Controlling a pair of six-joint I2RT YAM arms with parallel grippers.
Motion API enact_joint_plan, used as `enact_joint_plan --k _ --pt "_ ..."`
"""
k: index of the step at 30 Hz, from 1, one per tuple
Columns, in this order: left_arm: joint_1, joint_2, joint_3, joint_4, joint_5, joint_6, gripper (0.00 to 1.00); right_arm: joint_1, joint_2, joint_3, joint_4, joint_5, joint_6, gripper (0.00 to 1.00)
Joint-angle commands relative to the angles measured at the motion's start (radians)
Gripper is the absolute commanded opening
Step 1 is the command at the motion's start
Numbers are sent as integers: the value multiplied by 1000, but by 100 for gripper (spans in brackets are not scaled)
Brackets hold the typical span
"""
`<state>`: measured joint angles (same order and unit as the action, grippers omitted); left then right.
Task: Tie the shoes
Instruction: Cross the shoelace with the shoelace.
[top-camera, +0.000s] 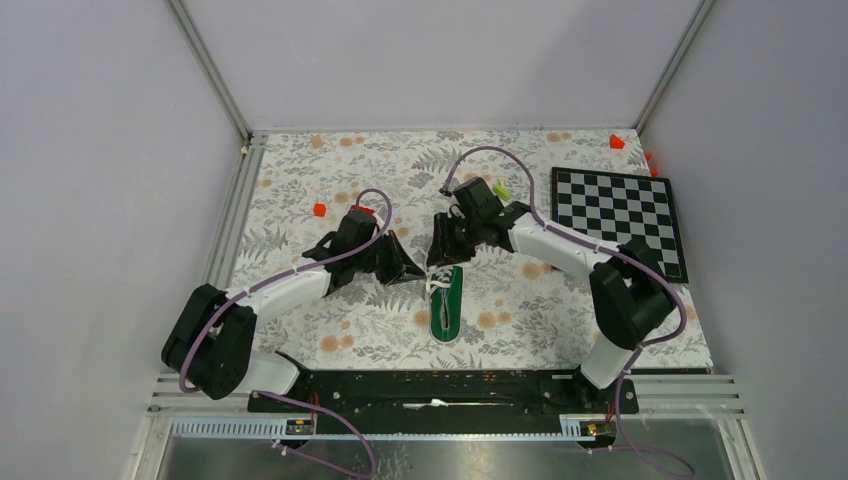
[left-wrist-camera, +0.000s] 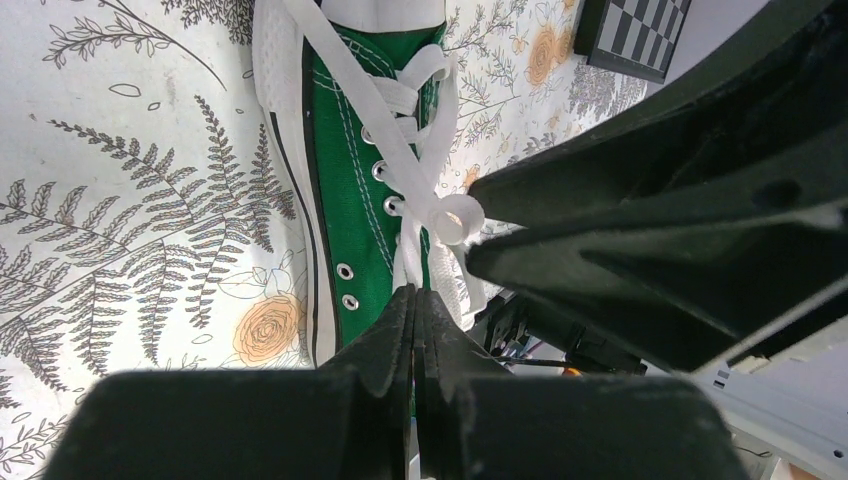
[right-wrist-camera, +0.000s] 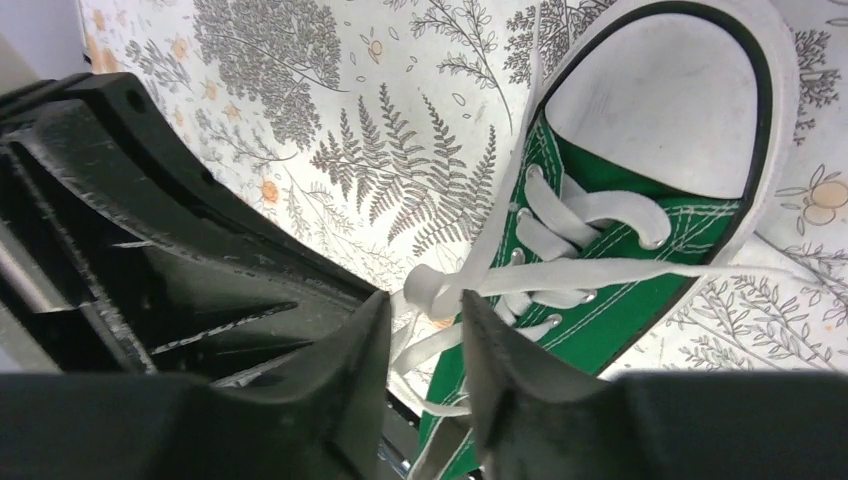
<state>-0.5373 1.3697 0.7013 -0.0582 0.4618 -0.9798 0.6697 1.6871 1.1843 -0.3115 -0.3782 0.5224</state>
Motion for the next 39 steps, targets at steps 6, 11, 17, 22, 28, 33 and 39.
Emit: enact_joint_plan --k 6,11,17,22,28,33,39 --pt "-4 -33 28 29 19 19 0 10 30 88 -31 36 -19 1" --pt "-4 -32 32 13 10 31 0 9 -22 77 -34 114 -22 0" --pt "-3 -33 34 -28 -14 54 0 10 -120 47 12 217 -15 0" --pt "-3 -34 30 -35 -17 55 0 9 -177 41 64 250 -39 0" --pt "-4 -38 33 -34 -11 57 0 9 -159 60 103 223 -82 0" --pt "-4 -44 33 -34 -8 56 0 9 -107 86 133 219 -100 0" --pt "-13 -57 44 -62 -31 62 0 9 12 227 45 240 -137 11"
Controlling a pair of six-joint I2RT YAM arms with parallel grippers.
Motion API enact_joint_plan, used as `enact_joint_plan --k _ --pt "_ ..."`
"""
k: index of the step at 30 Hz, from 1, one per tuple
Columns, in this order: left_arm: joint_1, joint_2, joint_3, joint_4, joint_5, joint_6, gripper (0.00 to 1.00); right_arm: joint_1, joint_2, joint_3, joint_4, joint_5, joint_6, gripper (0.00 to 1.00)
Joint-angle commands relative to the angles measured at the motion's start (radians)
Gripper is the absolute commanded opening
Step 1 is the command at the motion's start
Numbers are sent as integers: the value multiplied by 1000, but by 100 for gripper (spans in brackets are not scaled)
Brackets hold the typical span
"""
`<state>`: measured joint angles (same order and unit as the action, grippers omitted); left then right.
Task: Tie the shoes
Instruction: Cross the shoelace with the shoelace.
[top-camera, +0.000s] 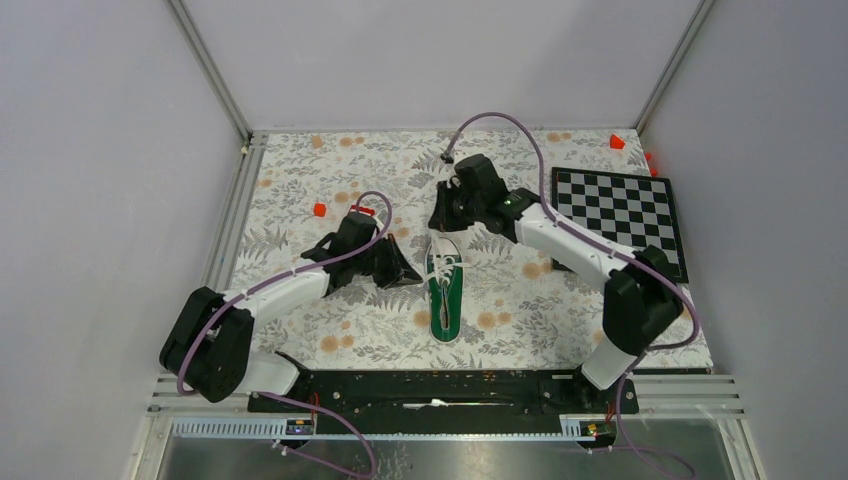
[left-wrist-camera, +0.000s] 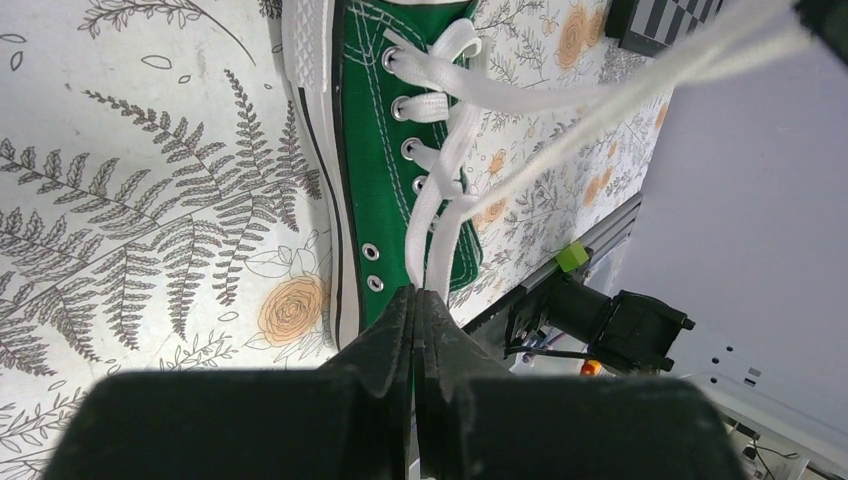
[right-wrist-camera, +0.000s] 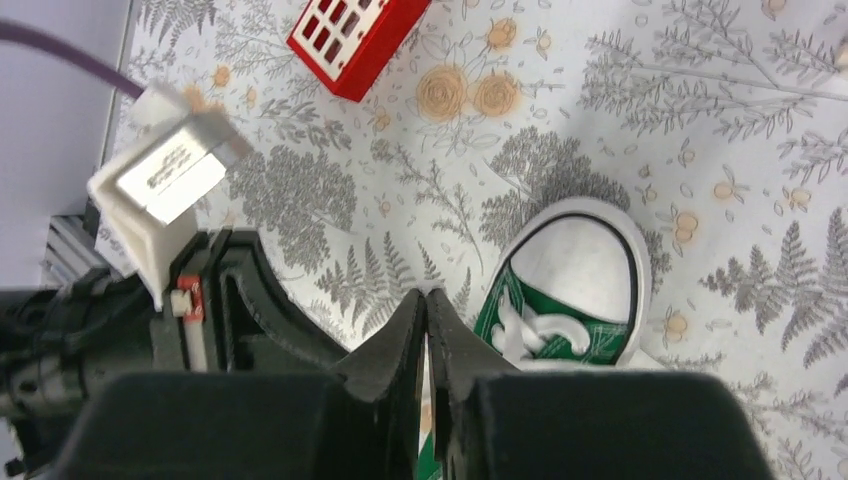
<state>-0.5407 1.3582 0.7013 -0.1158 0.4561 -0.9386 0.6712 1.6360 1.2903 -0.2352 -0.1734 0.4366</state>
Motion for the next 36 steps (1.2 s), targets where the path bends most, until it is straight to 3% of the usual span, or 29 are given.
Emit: enact_joint_plan --k 1,2,4,7,15,19,22,29,36 --pt "-14 -51 50 -18 -40 26 0 9 92 165 -80 62 -64 26" --pt "-18 -57 56 -32 -55 30 0 10 114 199 -132 99 -77 38" --pt "-22 -65 70 -60 -77 44 0 10 121 227 -202 191 -83 51" --pt "-27 -62 79 -71 -83 51 0 8 56 161 -191 274 -84 57" --pt "-43 -35 87 -62 -77 54 0 10 -70 -75 -107 202 -80 47" --pt "-50 -31 87 -57 -76 51 0 9 -44 -101 -114 110 -74 53" --pt "-51 -36 86 -57 -79 52 0 9 -31 -95 -128 62 26 55" --pt "-53 -47 80 -57 -80 53 0 3 32 -83 -89 8 304 48" --pt "-54 -59 69 -54 -79 53 0 0 78 -80 -73 26 349 48"
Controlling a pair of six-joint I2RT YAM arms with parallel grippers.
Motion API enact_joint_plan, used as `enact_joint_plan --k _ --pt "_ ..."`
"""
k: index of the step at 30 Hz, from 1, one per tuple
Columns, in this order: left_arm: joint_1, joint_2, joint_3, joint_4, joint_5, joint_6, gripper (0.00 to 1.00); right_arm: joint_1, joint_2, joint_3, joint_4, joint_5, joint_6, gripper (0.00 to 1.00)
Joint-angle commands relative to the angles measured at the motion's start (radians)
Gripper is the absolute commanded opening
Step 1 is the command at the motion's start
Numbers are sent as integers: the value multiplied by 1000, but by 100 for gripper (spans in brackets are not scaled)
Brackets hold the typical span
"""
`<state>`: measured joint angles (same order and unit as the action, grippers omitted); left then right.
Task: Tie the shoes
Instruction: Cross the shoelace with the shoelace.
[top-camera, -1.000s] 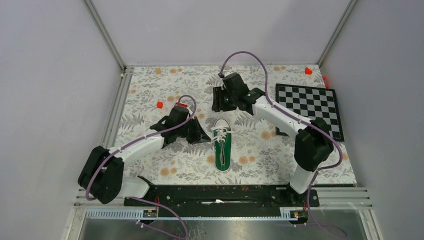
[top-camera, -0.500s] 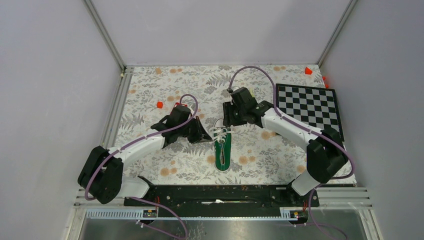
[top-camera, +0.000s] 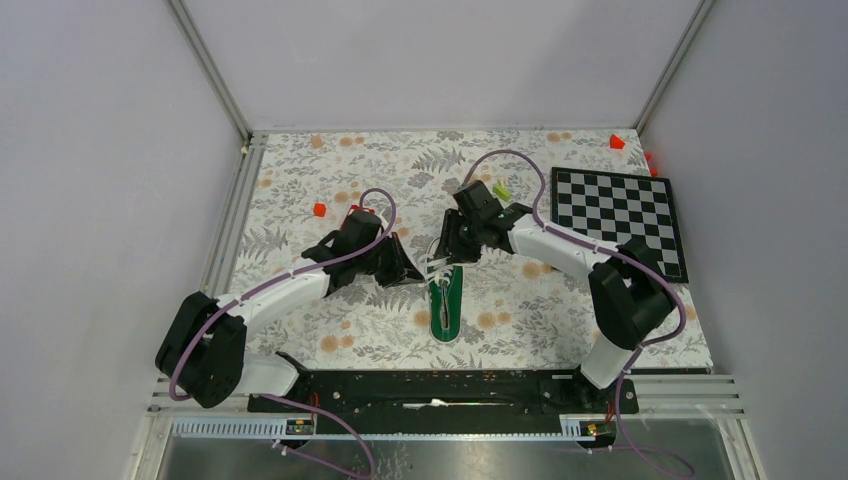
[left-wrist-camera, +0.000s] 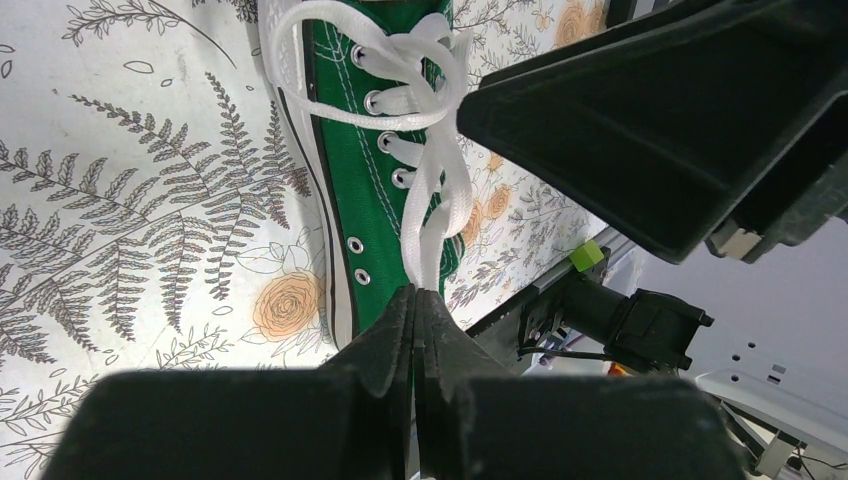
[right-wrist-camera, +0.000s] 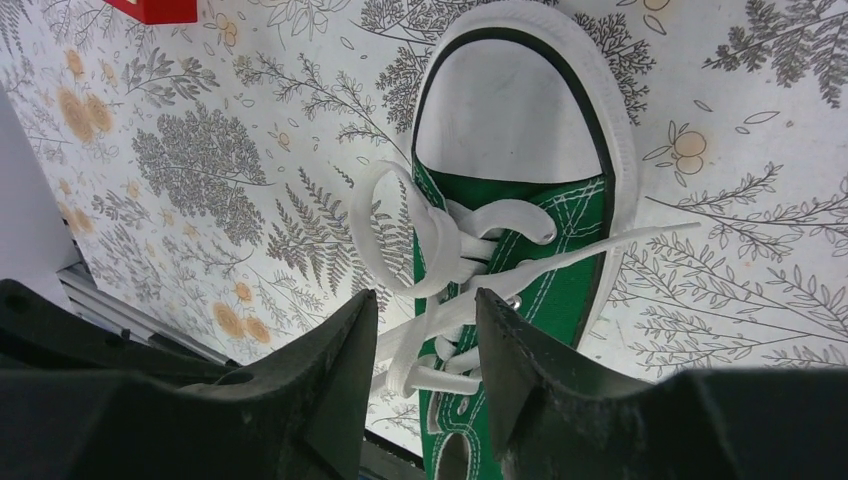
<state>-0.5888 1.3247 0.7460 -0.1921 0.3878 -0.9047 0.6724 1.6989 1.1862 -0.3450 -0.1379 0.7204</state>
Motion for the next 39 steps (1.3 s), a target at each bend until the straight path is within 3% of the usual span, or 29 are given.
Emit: enact_joint_plan --k 1,7,14,19,25,39 --pt "-6 -25 23 23 -11 18 0 -4 18 24 39 -7 68 48" --pt "-11 -25 26 26 -7 16 0 -12 46 28 60 -12 90 46" --pt "-16 -23 30 26 -3 18 0 -20 65 31 68 -7 95 35" --pt "-17 -19 26 29 -1 20 0 -31 57 31 69 3 83 15" --pt "-19 -16 24 34 2 20 0 -33 19 46 42 35 45 2" --pt "-19 -7 24 33 -2 24 0 -33 -20 221 -53 119 -46 1"
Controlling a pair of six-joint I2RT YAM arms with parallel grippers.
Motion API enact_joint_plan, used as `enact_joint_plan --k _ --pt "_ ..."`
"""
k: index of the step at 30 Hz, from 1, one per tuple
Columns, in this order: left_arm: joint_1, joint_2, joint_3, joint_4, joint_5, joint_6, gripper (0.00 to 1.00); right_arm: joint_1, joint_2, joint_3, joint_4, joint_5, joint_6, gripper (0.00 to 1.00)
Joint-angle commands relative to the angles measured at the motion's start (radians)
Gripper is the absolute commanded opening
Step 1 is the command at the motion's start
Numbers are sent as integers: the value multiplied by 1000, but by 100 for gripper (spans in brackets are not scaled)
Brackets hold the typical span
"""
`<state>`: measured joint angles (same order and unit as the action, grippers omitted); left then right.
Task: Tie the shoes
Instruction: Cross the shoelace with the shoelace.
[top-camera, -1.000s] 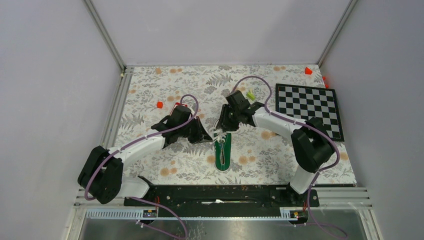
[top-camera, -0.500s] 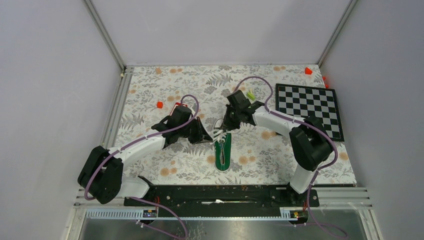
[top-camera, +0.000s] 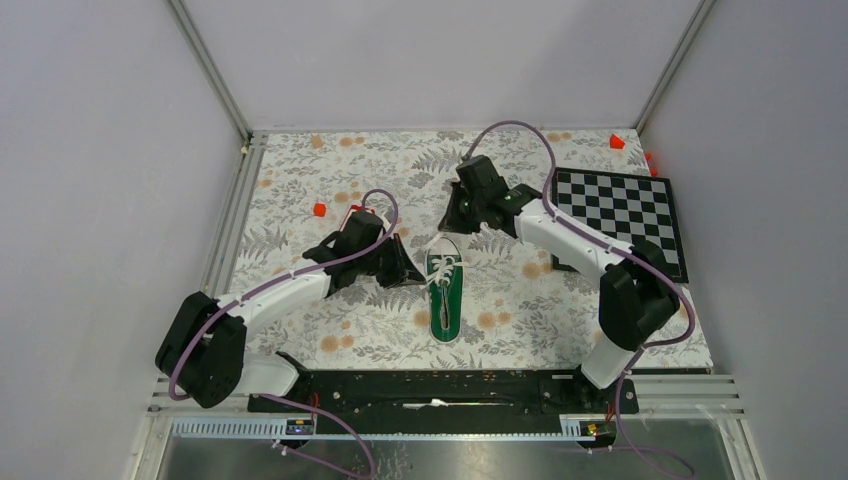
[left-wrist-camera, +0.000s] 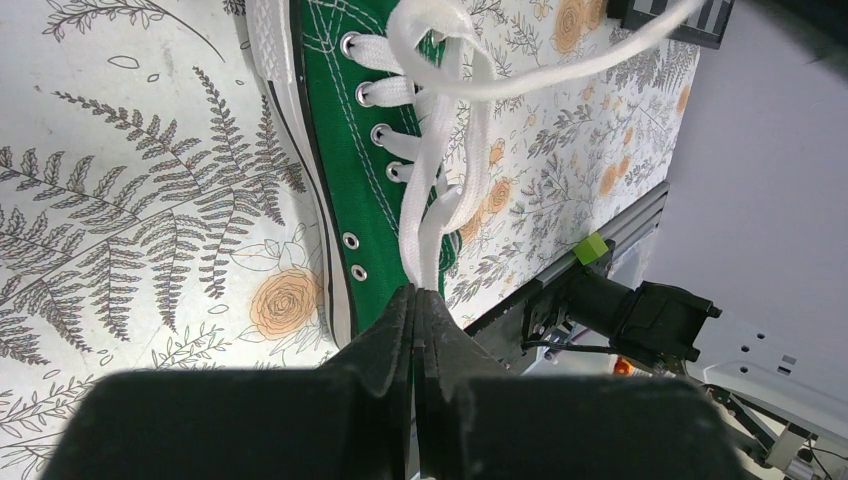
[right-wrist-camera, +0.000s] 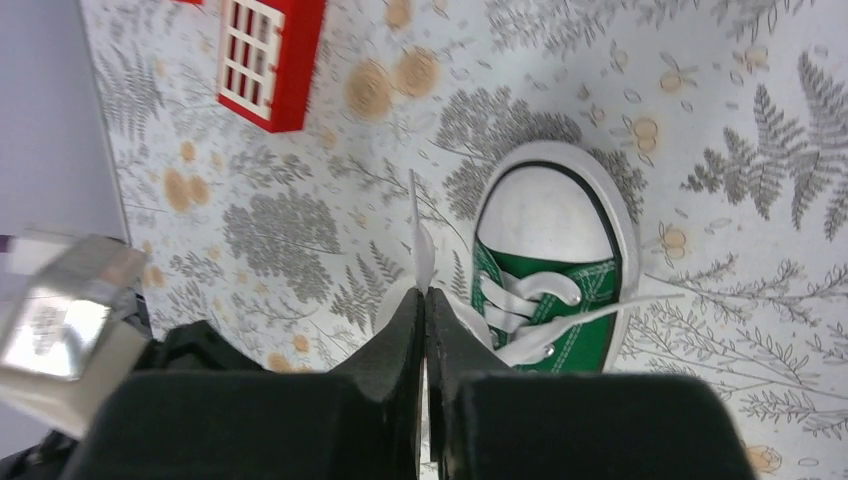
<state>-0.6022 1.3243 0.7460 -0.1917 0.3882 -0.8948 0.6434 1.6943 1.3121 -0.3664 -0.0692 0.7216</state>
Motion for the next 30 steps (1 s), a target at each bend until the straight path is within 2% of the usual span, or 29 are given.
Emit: enact_joint_plan --k 1,10,11,13,15,17,20,23,27,30 --pt "-5 -7 24 32 -4 14 0 -4 -1 120 -42 48 -50 1" --pt "-5 -2 24 29 -18 16 0 -4 128 321 -51 64 -37 2" --pt "-5 2 25 30 -17 14 0 -6 152 349 -63 63 -31 5" --pt "-5 14 33 35 -17 12 0 -5 194 416 -112 55 -20 21" --pt "-5 24 44 34 -12 13 0 -5 207 446 -131 45 -15 42" --pt "-5 30 55 28 -10 16 0 -5 183 442 -144 61 -31 55" --pt "-5 25 60 24 -9 17 0 -8 121 408 -160 95 -84 63" --pt "-5 24 60 23 -10 16 0 -10 44 340 -143 34 -133 66" --pt "-5 18 80 -20 -30 15 0 -11 -106 107 -24 -62 -177 65" --pt "-3 24 122 -112 -65 14 0 -3 -200 -93 70 -123 -237 61"
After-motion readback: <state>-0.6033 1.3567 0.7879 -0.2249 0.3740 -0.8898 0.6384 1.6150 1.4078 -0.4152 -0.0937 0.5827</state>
